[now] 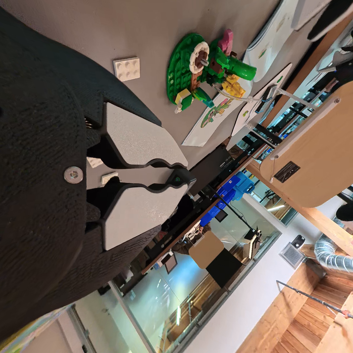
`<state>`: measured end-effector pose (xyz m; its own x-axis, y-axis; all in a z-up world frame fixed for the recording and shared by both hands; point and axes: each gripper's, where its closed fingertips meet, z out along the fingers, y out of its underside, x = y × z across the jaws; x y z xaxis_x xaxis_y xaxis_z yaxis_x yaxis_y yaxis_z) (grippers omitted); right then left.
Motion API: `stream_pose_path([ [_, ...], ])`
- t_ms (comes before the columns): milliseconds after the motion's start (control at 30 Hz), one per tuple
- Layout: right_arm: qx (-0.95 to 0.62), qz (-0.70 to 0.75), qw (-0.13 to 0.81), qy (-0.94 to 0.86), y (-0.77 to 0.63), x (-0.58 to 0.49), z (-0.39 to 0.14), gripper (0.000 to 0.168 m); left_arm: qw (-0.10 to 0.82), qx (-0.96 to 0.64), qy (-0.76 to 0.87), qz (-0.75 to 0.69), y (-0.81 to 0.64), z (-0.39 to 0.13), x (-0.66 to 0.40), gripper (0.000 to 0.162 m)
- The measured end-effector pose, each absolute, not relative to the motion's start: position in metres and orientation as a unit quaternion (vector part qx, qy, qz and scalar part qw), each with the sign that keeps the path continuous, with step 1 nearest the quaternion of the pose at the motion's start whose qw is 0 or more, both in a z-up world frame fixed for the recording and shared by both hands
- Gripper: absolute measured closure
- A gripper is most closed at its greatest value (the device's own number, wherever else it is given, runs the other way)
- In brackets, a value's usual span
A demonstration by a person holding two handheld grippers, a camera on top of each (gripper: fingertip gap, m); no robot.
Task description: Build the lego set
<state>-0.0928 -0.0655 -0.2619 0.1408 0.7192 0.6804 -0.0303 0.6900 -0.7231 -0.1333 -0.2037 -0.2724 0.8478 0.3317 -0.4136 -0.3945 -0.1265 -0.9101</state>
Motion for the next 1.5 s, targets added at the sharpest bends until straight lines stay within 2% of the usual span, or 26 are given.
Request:
stream_pose_path([
  [267, -0.245, 0.230, 0.709, -0.620, -0.076, -0.095, -0.267, 0.158, 0.639, -0.715, 0.017, 0.283, -0.202, -0.279, -0.138, 0.143],
  [400, -0.240, 0.225, 0.709, -0.624, -0.077, -0.095, -0.268, 0.158, 0.627, -0.729, -0.001, 0.276, -0.202, -0.283, -0.143, 0.134],
  [967, -0.232, 0.216, 0.701, -0.639, -0.079, -0.096, -0.274, 0.158, 0.620, -0.729, 0.011, 0.290, -0.200, -0.285, -0.141, 0.140],
  [1133, -0.285, 0.293, 0.598, -0.690, -0.093, -0.101, -0.296, 0.153, 0.628, -0.722, -0.003, 0.291, -0.201, -0.281, -0.146, 0.142],
  [1300, -0.344, 0.395, 0.494, -0.694, -0.108, -0.109, -0.291, 0.149, 0.642, -0.710, -0.014, 0.287, -0.202, -0.276, -0.148, 0.143],
  [1500, -0.392, 0.432, 0.335, -0.740, -0.120, -0.140, -0.299, 0.145, 0.661, -0.696, -0.026, 0.281, -0.208, -0.270, -0.149, 0.143],
])
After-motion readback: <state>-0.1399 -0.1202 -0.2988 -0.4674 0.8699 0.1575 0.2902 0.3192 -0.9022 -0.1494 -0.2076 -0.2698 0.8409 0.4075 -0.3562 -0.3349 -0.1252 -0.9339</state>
